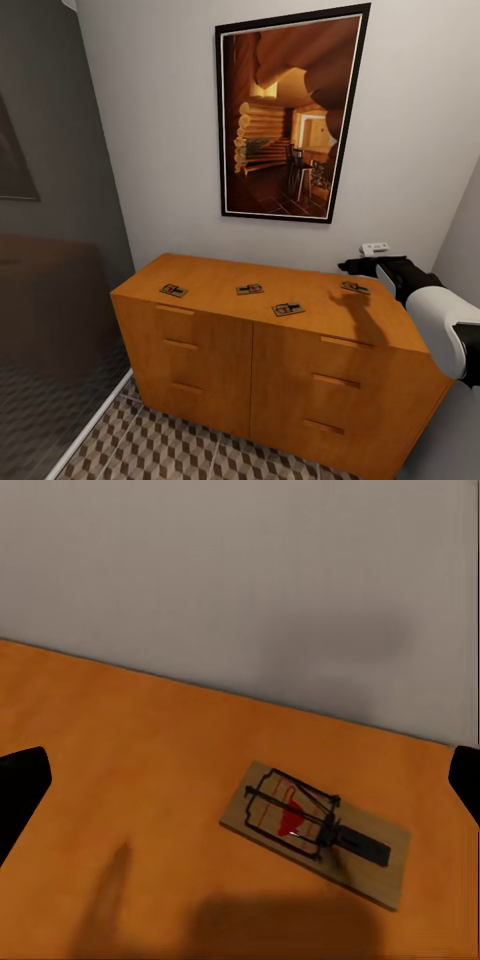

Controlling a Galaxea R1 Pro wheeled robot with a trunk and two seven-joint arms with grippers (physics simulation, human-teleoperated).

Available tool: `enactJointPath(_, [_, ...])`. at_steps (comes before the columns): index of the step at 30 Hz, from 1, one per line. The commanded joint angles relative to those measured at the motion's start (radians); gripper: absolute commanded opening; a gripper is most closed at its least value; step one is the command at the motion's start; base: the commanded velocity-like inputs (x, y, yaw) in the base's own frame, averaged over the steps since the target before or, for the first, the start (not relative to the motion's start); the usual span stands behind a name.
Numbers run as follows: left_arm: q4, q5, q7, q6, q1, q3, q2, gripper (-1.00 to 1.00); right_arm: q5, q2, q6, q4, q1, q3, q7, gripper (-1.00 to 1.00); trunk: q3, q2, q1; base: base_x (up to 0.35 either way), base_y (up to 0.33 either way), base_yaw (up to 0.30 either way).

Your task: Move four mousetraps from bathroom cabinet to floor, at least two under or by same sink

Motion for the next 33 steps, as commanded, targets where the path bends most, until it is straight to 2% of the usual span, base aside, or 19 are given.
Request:
enactJointPath(1, [0.002, -0.001, 0.003, -0.005, -0.001, -0.001, 0.0, 1.0, 0.01, -0.002, 0.002, 0.002, 0.0, 0.0, 0.006, 1.0, -0.001, -0.001, 0.0, 0.0, 0.0, 0.0])
enactJointPath(15, [0.002, -0.001, 0.003, -0.005, -0.001, -0.001, 0.0, 1.0, 0.01, -0.015, -0.063, 0.064, 0.001, -0.001, 0.019, 1.0, -0.001, -0.001, 0.0, 0.0, 0.0, 0.0])
enactJointPath(29, [0.002, -0.001, 0.003, -0.005, -0.001, -0.001, 0.0, 1.0, 0.01, -0.06, -0.076, 0.087, 0.002, 0.0, 0.087, 1.0, -0.001, -0.001, 0.0, 0.0, 0.0, 0.0])
enactJointPath(33, [0.002, -0.001, 0.003, -0.005, -0.001, -0.001, 0.0, 1.0, 0.01, -0.085, -0.079, 0.088, 0.002, 0.0, 0.127, 1.0, -0.001, -0.001, 0.0, 0.0, 0.0, 0.0])
